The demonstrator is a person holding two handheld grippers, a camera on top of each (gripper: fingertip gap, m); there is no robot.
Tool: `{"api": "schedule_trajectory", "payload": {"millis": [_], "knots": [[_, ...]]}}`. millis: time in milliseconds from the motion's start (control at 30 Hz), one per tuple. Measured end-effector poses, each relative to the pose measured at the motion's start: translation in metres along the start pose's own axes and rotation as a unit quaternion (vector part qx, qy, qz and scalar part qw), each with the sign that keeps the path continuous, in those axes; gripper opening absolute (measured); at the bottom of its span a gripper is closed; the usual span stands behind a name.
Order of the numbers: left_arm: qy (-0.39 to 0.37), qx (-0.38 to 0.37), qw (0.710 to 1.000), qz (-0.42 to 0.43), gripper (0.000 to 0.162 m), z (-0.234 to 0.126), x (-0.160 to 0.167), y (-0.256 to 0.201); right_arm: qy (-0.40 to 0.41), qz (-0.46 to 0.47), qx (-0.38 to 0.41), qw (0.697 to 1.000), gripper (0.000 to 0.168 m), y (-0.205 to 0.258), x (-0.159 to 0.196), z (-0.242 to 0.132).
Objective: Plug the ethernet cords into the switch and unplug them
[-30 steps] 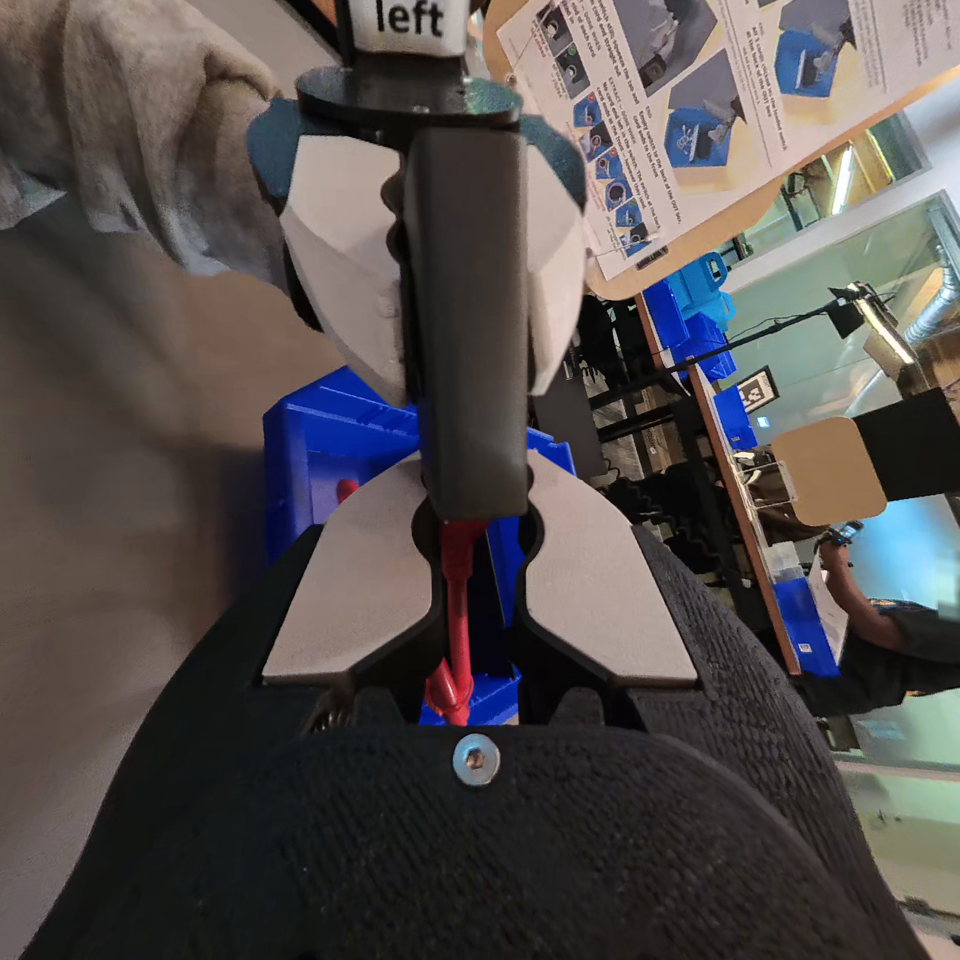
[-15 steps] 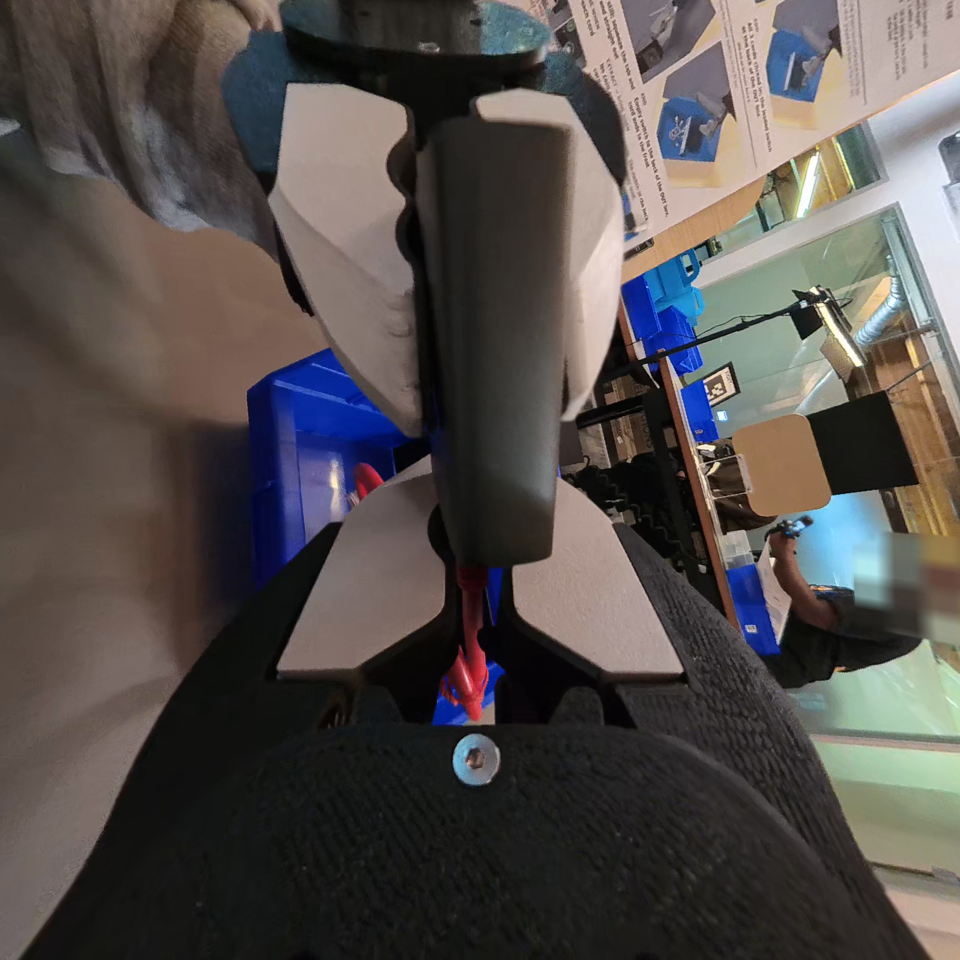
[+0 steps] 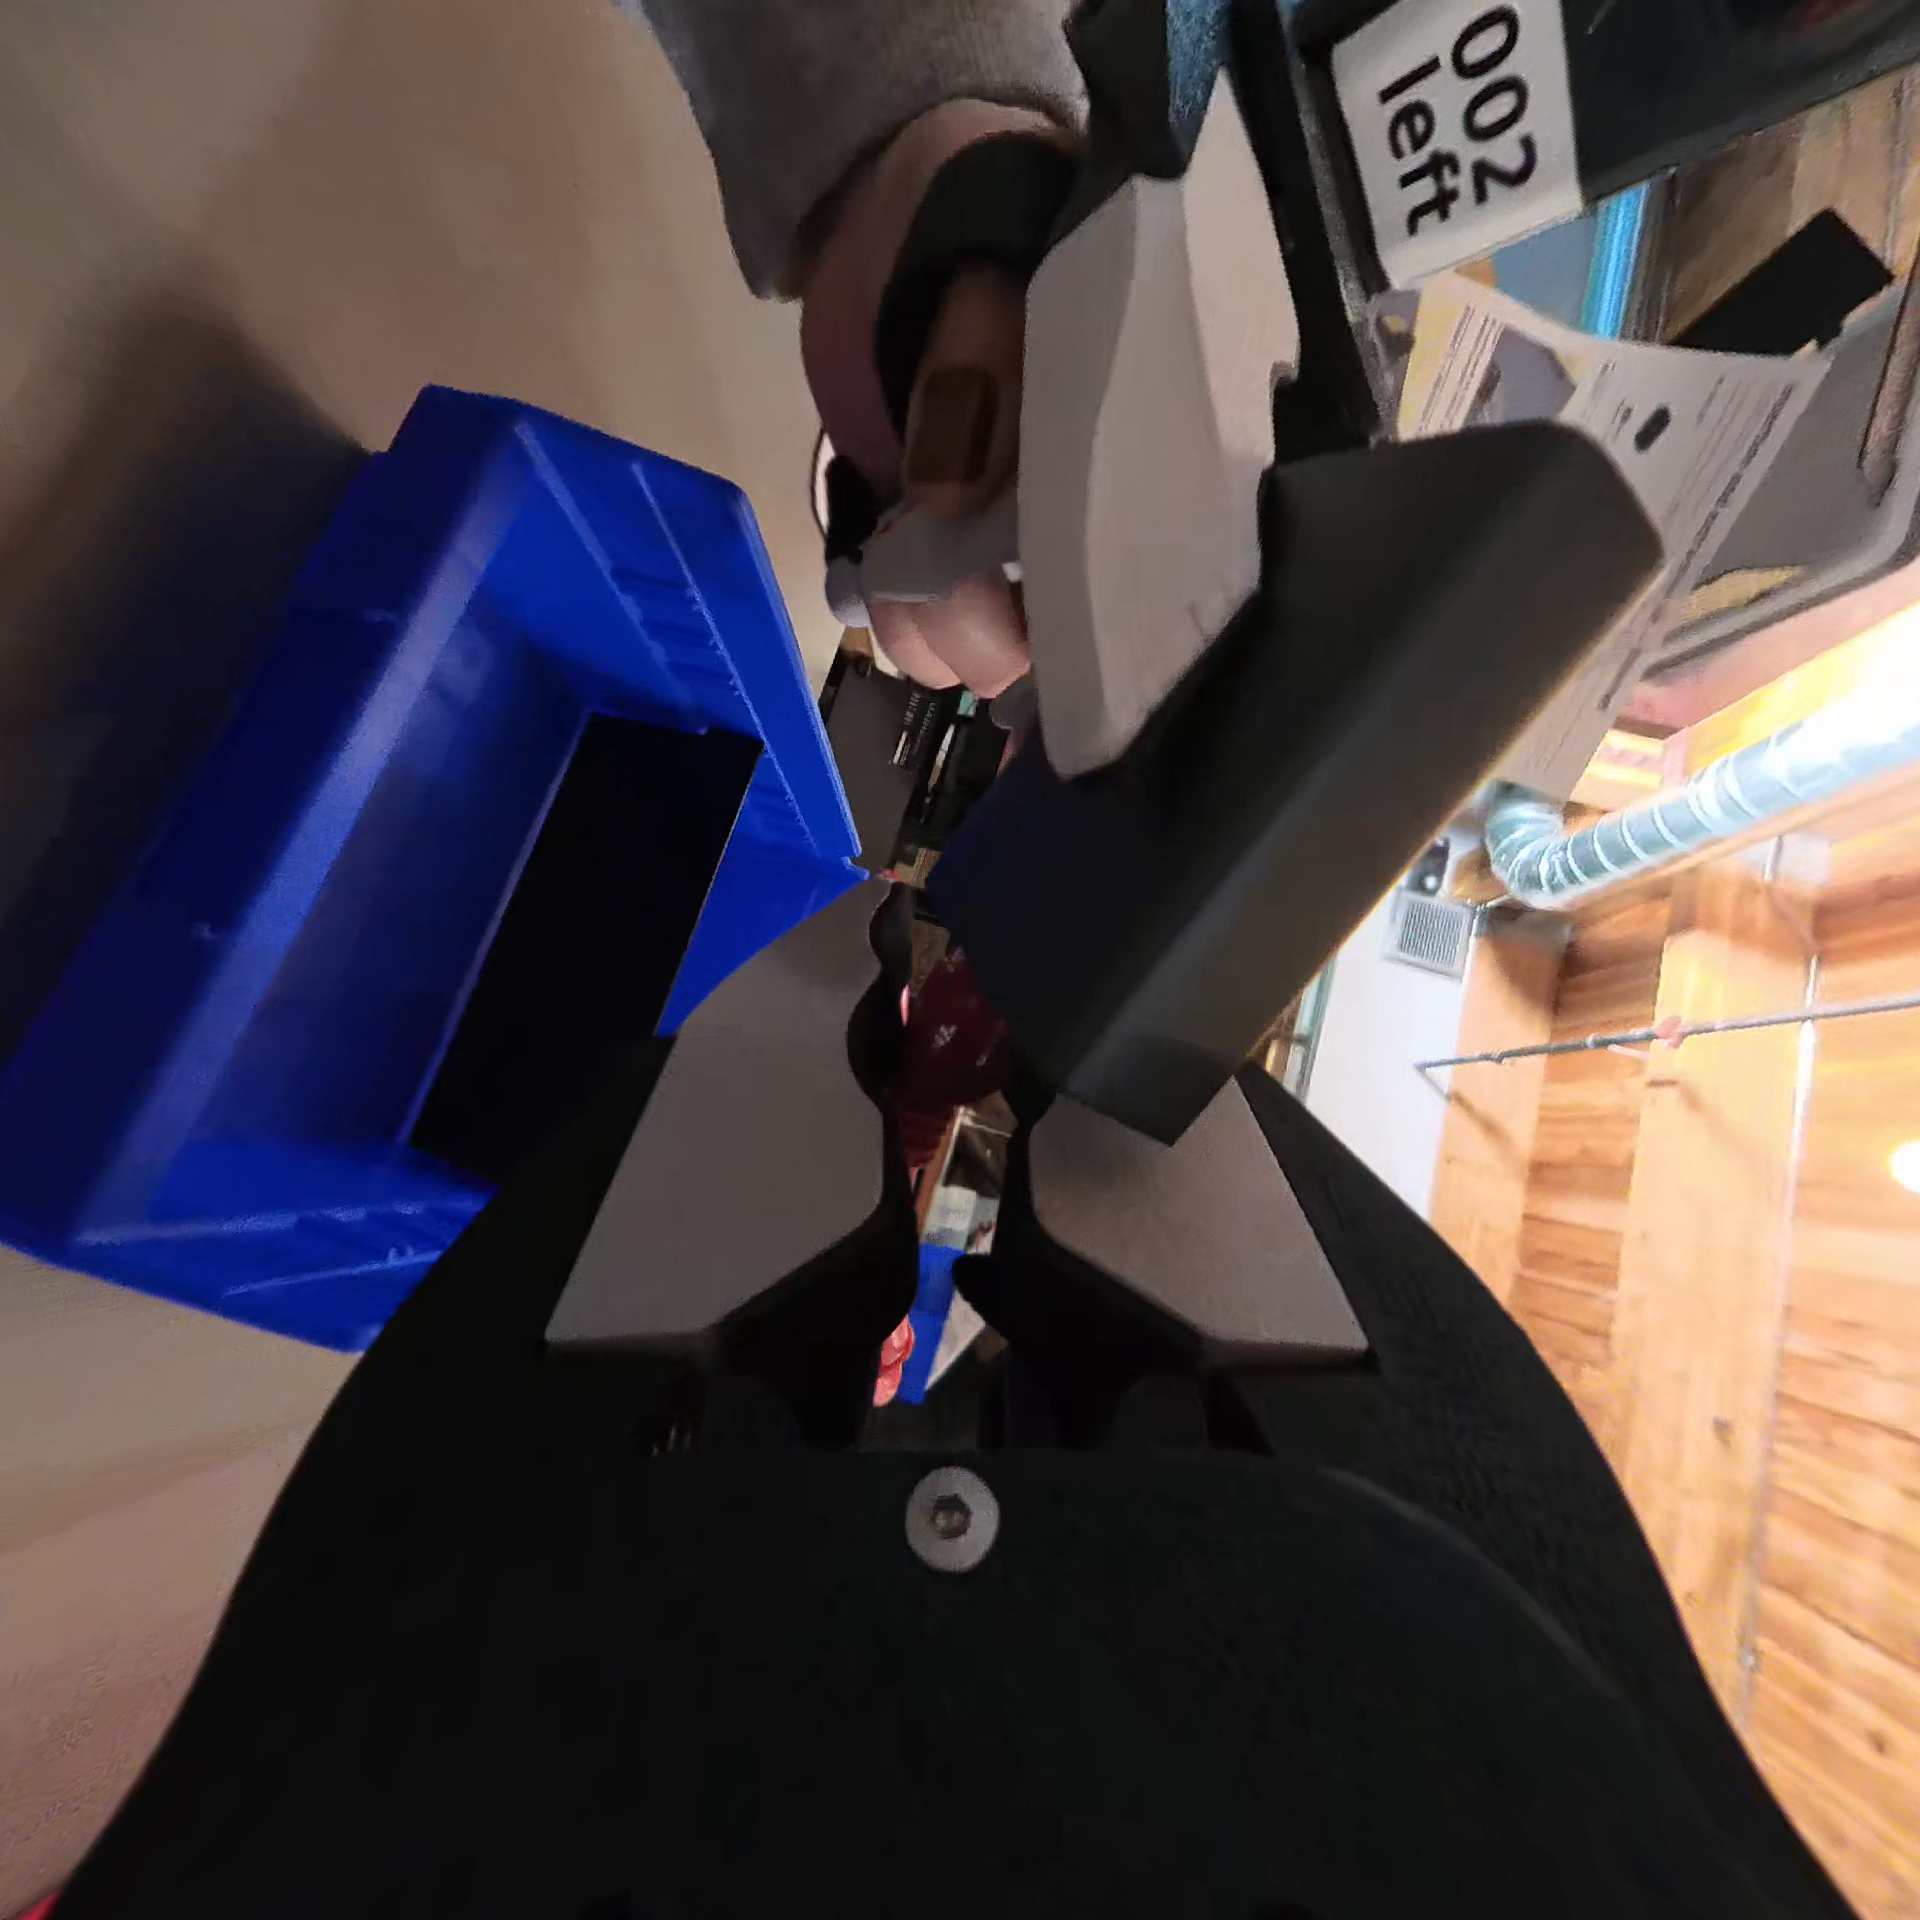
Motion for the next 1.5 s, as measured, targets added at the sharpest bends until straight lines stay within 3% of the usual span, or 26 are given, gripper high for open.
{"api": "schedule_trajectory", "payload": {"millis": [33, 333, 367, 400, 467, 600, 733, 967, 1133, 1267, 1367, 1433, 1500], "knots": [[0.001, 0.0, 1.0, 0.002, 0.024, 0.001, 0.0, -0.001, -0.006, -0.006, -0.002, 1.0, 0.013, 0.0, 0.0, -0.002], [0.003, 0.006, 1.0, 0.017, 0.024, 0.003, -0.006, -0.005, -0.045, -0.021, -0.01, 0.999, 0.01, -0.003, 0.001, -0.011], [-0.045, 0.049, 0.998, -0.016, 0.021, -0.006, -0.021, -0.013, -0.001, -0.07, 0.002, 0.998, 0.01, -0.002, 0.021, -0.009], [-0.078, 0.023, 0.996, -0.033, 0.021, -0.018, -0.032, -0.004, 0.054, -0.085, 0.005, 0.995, 0.01, -0.002, 0.05, -0.008], [-0.028, -0.057, 0.998, 0.012, 0.021, -0.035, -0.026, 0.017, 0.093, -0.012, -0.015, 0.995, 0.01, 0.001, 0.085, -0.018], [-0.001, -0.082, 0.996, 0.037, 0.021, -0.033, -0.019, 0.027, 0.109, 0.106, -0.038, 0.988, 0.011, 0.005, 0.109, -0.043], [0.035, -0.106, 0.993, 0.037, 0.021, -0.025, 0.002, 0.036, 0.154, 0.18, -0.045, 0.971, 0.011, 0.012, 0.166, -0.082], [0.056, -0.127, 0.99, -0.015, 0.021, -0.029, 0.023, 0.048, 0.301, 0.278, -0.12, 0.904, 0.012, 0.068, 0.278, -0.154], [0.058, -0.13, 0.989, -0.036, 0.021, -0.028, 0.029, 0.051, 0.356, 0.279, -0.166, 0.876, 0.012, 0.133, 0.316, -0.156], [0.066, -0.133, 0.988, -0.052, 0.021, -0.027, 0.036, 0.053, 0.342, 0.339, -0.197, 0.854, 0.014, 0.173, 0.317, -0.142], [0.072, -0.132, 0.987, -0.064, 0.021, -0.025, 0.041, 0.053, 0.318, 0.458, -0.258, 0.789, 0.062, 0.192, 0.305, -0.139], [0.079, -0.134, 0.985, -0.075, 0.021, -0.023, 0.045, 0.054, 0.308, 0.516, -0.264, 0.754, 0.078, 0.188, 0.304, -0.141], [0.086, -0.143, 0.982, -0.091, 0.02, -0.022, 0.049, 0.057, 0.294, 0.551, -0.243, 0.742, 0.08, 0.171, 0.309, -0.147]]}}
Point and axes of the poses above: each gripper's, where its closed fingertips meet, z out along the fingers, x out of its underside, y = z × x across the jaws, the point moved 1 cm from there along -z, back along the fingers, and after that the axes turned 2 degrees about y, right-handed, at the moved point
